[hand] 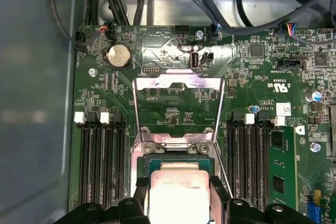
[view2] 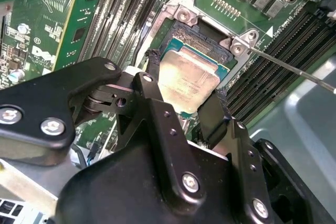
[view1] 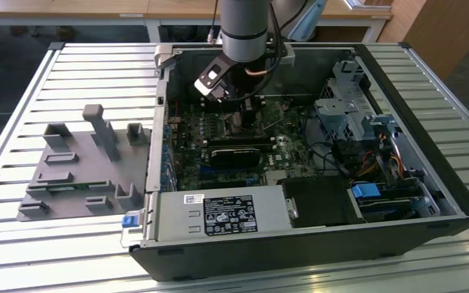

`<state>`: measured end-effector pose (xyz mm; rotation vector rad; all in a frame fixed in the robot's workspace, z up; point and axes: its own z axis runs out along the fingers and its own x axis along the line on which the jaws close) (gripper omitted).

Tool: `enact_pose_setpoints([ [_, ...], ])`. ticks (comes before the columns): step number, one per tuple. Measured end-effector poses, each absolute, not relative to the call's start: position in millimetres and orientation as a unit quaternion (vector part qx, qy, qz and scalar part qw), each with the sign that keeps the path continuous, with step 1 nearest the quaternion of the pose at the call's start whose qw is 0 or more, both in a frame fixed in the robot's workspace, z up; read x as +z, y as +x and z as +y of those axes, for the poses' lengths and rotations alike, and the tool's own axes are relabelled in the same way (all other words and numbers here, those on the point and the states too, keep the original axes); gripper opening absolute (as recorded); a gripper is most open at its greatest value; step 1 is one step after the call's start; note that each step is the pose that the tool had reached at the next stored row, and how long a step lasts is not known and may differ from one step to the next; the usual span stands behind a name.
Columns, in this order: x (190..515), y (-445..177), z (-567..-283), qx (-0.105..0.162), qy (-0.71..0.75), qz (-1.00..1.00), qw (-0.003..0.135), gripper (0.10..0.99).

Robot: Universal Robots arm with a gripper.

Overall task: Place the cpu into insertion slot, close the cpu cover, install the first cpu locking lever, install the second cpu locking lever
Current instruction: 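Place the cpu into insertion slot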

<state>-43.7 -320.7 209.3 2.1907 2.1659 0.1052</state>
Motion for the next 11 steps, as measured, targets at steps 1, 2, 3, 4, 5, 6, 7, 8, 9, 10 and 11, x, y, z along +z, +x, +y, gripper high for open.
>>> enact_pose_setpoints([
  [1,208.8,-43.9,-320.7,0.034,0.71,0.702,0.03,0.541],
  [2,208.2,-44.0,-320.7,0.034,0.71,0.702,0.03,0.541],
  [3,207.6,-44.0,-320.8,0.034,0.71,0.702,0.03,0.541],
  [4,206.9,-44.0,-320.8,0.034,0.71,0.702,0.03,0.541],
  [5,206.0,-44.1,-320.7,0.034,0.71,0.702,0.03,0.541],
  [6,205.2,-44.1,-320.7,0.034,0.71,0.702,0.03,0.541],
  [7,204.4,-44.2,-320.7,0.034,0.71,0.702,0.03,0.541],
  [8,203.7,-44.3,-320.7,0.034,0.71,0.702,0.03,0.541],
  [9,202.9,-44.3,-320.7,0.034,0.71,0.702,0.03,0.541],
  [10,202.2,-44.4,-320.7,0.034,0.71,0.702,0.03,0.541],
  [11,201.5,-44.4,-320.8,0.034,0.71,0.702,0.03,0.541],
])
